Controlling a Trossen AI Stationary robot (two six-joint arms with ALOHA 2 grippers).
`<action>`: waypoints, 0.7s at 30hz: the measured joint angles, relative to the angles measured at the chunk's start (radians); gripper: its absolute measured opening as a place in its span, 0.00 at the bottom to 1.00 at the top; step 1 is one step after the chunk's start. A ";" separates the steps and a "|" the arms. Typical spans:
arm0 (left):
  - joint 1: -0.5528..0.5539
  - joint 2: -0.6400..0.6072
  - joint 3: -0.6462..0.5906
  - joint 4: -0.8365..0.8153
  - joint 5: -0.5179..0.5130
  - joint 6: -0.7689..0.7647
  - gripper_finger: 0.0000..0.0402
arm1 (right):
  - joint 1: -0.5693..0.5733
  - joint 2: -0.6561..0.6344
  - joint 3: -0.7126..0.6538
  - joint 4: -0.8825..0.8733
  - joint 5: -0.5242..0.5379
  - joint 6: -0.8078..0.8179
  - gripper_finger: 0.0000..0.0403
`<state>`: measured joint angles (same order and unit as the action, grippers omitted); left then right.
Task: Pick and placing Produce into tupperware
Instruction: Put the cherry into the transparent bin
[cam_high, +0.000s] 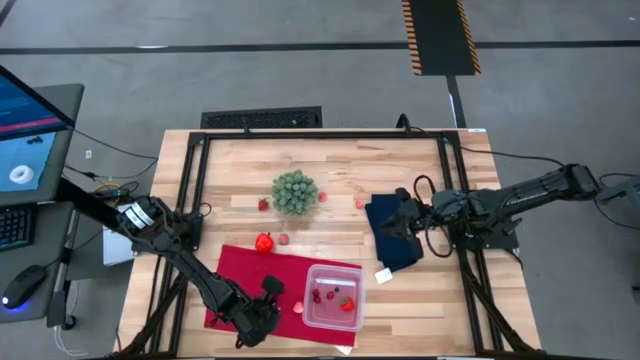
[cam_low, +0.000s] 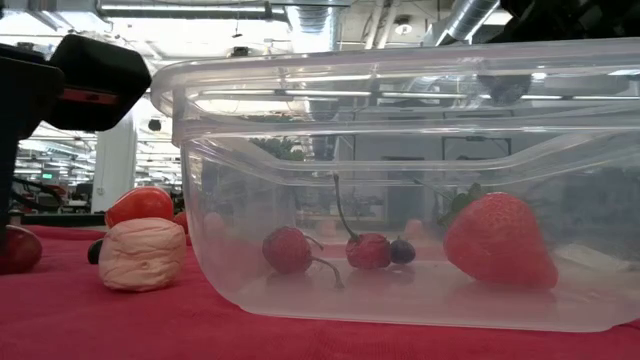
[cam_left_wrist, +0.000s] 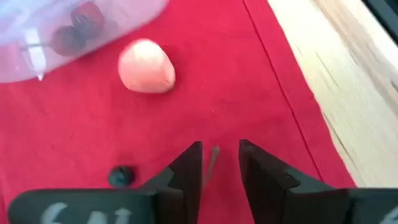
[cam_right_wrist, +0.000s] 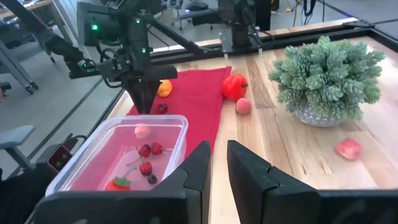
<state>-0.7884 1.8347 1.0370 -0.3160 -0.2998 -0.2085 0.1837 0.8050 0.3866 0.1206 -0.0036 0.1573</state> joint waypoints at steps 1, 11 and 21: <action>-0.003 0.000 0.000 -0.015 -0.002 0.001 0.26 | 0.000 0.012 0.000 0.016 0.000 -0.002 0.19; -0.003 0.000 0.000 -0.117 -0.053 -0.008 0.28 | 0.000 0.037 0.000 0.082 0.000 -0.008 0.19; -0.002 0.000 0.000 -0.141 -0.156 0.028 0.23 | 0.000 0.037 0.000 0.078 0.000 -0.009 0.19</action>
<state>-0.7902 1.8347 1.0370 -0.4566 -0.4555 -0.1804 0.1837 0.8417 0.3870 0.1984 -0.0040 0.1478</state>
